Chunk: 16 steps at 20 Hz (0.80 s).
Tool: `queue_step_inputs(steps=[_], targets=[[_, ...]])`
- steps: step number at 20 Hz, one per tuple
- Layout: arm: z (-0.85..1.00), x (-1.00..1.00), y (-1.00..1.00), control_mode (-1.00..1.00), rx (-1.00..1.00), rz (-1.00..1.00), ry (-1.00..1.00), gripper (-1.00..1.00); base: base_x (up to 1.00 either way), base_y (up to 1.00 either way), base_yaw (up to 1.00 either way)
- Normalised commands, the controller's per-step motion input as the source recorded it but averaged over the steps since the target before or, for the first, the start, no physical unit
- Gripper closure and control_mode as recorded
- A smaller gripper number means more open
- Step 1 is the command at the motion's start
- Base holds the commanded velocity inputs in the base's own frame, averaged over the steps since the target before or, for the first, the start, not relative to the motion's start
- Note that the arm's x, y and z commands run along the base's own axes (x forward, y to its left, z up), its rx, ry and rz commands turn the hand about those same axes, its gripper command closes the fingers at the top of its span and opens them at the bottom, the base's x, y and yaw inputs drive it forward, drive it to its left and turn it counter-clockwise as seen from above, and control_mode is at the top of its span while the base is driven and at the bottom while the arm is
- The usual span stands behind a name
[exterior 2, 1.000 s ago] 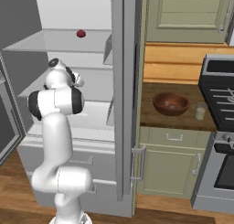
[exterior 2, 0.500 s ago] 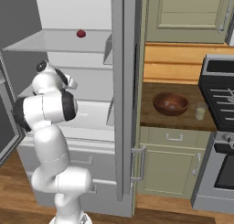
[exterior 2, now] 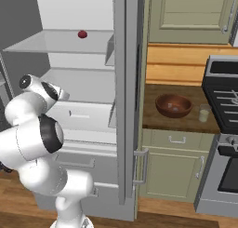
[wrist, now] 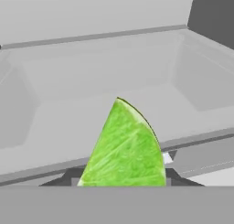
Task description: Grab a lemon wedge from the fridge and one ice cube from the ice bowl, and put them in the glass of lemonade.
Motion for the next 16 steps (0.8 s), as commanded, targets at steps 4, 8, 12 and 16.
queue_step_inputs(steps=[4, 8, 12, 16], targets=[[1.00, -0.73, 0.00, -1.00, 0.00, 0.08, 0.09, 1.00, 0.00, 0.00, 0.00], [1.00, -0.86, -0.10, -1.00, -0.01, 0.07, 0.16, 1.00, 0.00, 0.00, 0.00], [0.89, -0.76, -0.11, -1.00, -0.06, 0.11, 0.37, 1.00, 0.00, 0.00, 0.00], [0.56, -0.84, -0.09, -1.00, -0.11, 0.14, 0.47, 1.00, 0.00, 0.00, 0.00]])
